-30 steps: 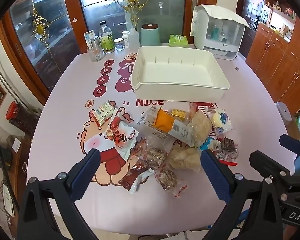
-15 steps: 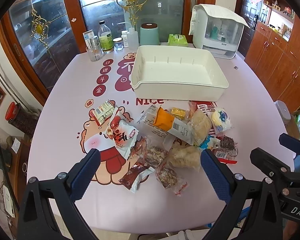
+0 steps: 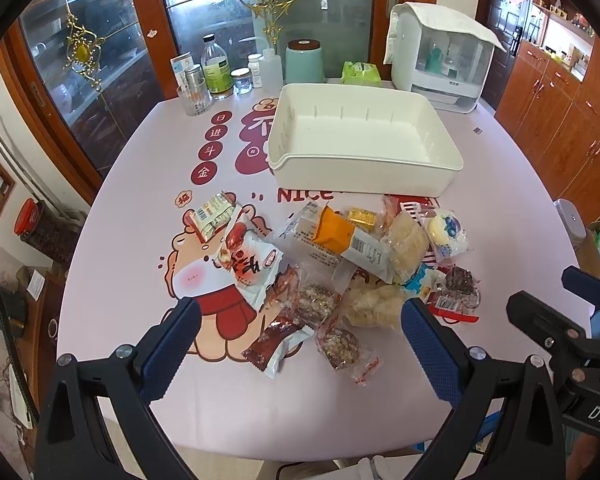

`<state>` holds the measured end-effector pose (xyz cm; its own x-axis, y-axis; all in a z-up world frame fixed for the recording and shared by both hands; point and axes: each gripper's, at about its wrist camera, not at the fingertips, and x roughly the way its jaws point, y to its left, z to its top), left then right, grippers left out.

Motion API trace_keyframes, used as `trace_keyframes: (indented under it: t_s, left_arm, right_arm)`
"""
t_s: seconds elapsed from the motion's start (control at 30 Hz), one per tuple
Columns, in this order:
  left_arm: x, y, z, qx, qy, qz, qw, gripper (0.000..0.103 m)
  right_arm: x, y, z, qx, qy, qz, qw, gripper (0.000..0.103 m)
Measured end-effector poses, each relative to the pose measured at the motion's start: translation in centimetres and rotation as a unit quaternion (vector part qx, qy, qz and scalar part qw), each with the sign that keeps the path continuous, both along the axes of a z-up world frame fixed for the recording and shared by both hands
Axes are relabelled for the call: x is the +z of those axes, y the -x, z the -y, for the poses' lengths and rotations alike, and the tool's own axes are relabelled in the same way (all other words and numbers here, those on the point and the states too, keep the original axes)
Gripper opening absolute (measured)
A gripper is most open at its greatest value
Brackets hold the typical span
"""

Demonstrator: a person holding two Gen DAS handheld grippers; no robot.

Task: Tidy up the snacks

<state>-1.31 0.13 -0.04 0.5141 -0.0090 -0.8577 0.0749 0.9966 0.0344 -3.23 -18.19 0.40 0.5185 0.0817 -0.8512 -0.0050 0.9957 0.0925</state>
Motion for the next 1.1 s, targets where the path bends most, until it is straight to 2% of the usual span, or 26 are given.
trace_keyframes:
  t_s: [0.47, 0.87, 1.1]
  left_arm:
    - [0.7, 0.1, -0.3, 0.010, -0.002, -0.016, 0.9998, 0.100]
    - [1.3, -0.3, -1.0, 0.008, 0.017, -0.024, 0.9995, 0.100]
    - [1.7, -1.3, -1.8, 0.011, 0.020, 0.014, 0.9996, 0.100]
  right_arm:
    - [0.5, -0.2, 1.0, -0.015, 0.016, -0.024, 0.999, 0.090]
    - [1.0, -0.8, 1.1, -0.011, 0.015, -0.023, 1.000, 0.090]
    - [1.4, -2.4, 0.8, -0.007, 0.010, -0.005, 1.000, 0.090]
